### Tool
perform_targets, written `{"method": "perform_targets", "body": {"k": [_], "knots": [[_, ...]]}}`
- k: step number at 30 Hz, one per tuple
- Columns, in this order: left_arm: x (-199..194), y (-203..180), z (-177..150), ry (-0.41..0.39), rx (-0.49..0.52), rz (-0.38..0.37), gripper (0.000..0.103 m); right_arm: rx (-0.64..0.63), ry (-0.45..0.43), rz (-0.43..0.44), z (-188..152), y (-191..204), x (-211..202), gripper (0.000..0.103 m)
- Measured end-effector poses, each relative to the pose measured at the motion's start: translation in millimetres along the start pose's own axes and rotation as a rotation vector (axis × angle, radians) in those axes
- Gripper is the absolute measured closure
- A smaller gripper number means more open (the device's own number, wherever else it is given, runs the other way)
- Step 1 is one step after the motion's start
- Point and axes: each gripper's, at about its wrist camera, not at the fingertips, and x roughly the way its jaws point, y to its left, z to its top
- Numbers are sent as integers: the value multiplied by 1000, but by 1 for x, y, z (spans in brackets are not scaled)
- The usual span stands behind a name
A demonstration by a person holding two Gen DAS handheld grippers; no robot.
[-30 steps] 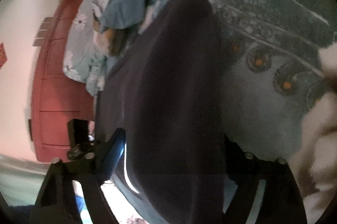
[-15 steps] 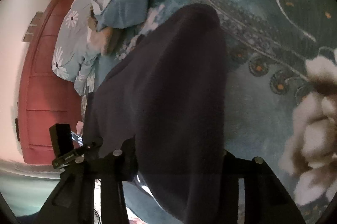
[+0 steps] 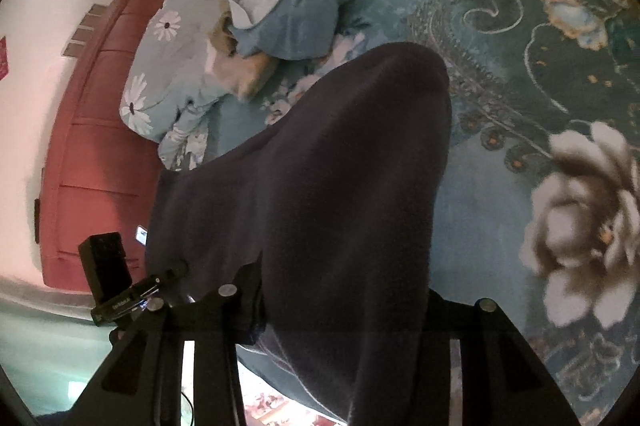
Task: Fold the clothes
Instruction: 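Lift the jacket bundle with both grippers and carry it along the bed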
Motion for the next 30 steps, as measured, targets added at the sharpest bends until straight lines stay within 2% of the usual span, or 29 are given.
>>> {"method": "perform_targets", "body": {"k": [8, 13, 19, 25, 30], "knots": [[-19, -49, -8, -47, 41, -68, 52, -57, -39, -52, -14, 17, -70, 59], [-18, -95, -7, -63, 86, -118, 52, -59, -79, -103, -14, 22, -124, 59], [-19, -163, 5, -78, 167, -184, 52, -76, -175, -113, -22, 18, -204, 59], [3, -245, 12, -40, 269, -249, 52, -48, -247, -157, -42, -19, -284, 59], [45, -313, 9, 18, 325, -302, 52, 12, -284, -202, -60, -65, -342, 59]]}}
